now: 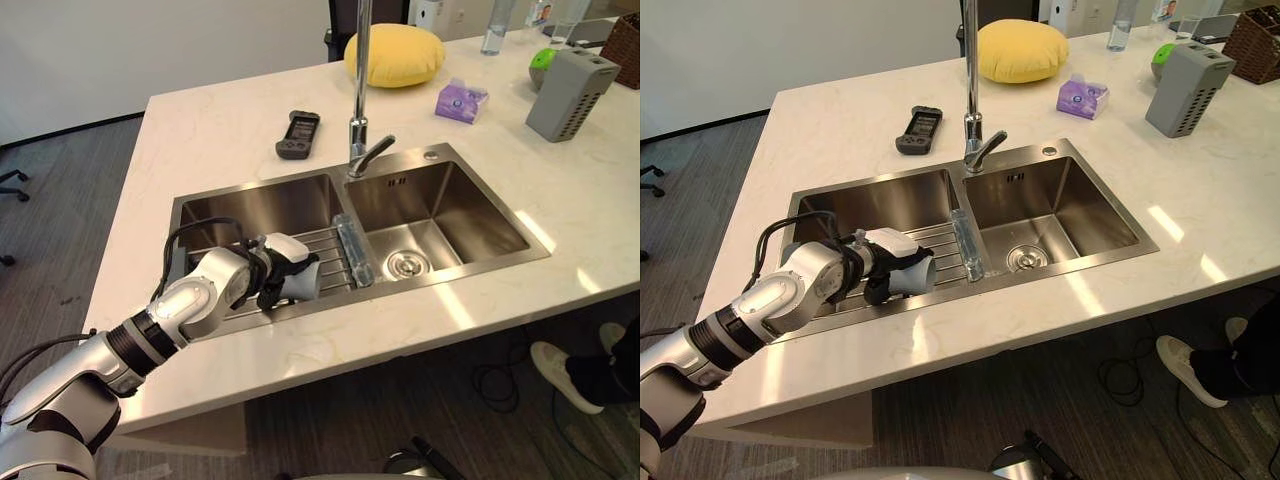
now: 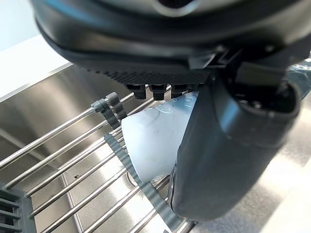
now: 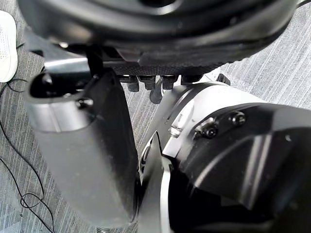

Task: Walk over to the sink, pick up the cup, carry it to the dishwasher, place the cup inside the dishwasher, then close the dishwasher door

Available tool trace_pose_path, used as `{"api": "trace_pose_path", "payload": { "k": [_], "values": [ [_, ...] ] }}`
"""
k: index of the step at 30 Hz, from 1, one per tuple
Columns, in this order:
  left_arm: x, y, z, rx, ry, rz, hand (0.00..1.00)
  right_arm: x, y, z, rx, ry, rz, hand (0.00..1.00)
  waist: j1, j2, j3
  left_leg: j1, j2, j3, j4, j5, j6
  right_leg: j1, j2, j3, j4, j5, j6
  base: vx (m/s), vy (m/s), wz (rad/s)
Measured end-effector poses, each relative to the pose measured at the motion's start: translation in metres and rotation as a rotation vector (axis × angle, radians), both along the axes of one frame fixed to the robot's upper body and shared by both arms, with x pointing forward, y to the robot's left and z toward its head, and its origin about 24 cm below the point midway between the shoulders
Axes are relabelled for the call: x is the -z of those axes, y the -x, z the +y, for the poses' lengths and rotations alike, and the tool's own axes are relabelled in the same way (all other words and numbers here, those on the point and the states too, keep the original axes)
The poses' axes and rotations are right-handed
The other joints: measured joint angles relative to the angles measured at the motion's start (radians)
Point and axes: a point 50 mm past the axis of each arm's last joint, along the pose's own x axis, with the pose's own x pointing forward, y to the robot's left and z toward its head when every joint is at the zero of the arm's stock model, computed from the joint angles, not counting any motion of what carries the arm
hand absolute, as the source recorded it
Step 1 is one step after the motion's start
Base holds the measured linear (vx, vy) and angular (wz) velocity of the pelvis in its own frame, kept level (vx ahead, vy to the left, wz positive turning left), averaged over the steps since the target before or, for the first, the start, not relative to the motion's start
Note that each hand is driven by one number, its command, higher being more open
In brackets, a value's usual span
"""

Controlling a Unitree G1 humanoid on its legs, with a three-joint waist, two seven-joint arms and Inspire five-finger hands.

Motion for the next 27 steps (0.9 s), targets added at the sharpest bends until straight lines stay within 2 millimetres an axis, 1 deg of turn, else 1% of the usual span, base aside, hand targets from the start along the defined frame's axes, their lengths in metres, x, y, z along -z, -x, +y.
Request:
{"api": "trace_pose_path", "payload": {
  "k": [17,18,26,27],
  "values": [
    [-0.001,-0.006,-0.004,-0.023,0.0,-0.022,1.0,-0.001,-0.003,0.001,0.01,0.011,-0.018,1.0,0.002,0.002,0.023,0.004,-0.001,-0.001,0.0,-0.002,-0.003,0.008,0.0,0.0,-0.009,0.002,0.004,0.0,0.0,0.0],
    [-0.001,-0.006,-0.004,-0.023,0.0,-0.022,0.0,-0.001,-0.003,0.001,0.011,0.012,-0.018,1.0,0.002,0.002,0.023,0.004,-0.001,-0.001,0.0,-0.002,-0.003,0.008,0.0,0.0,-0.009,0.002,0.004,0.0,0.0,0.0],
    [-0.005,-0.011,-0.001,-0.038,0.012,-0.04,0.0,-0.002,-0.009,0.002,0.011,0.022,-0.031,1.0,-0.003,0.003,0.042,0.005,-0.001,0.0,0.001,-0.003,-0.003,0.008,0.0,0.003,-0.01,0.003,0.004,0.0,0.0,0.0],
    [-0.006,-0.011,-0.001,-0.037,0.008,-0.046,0.0,-0.002,-0.01,0.001,0.01,0.026,-0.033,1.0,-0.003,0.004,0.044,0.005,-0.001,0.001,0.001,-0.004,-0.005,0.008,0.0,0.003,-0.011,0.006,0.01,0.0,0.0,0.0]
  ]
}}
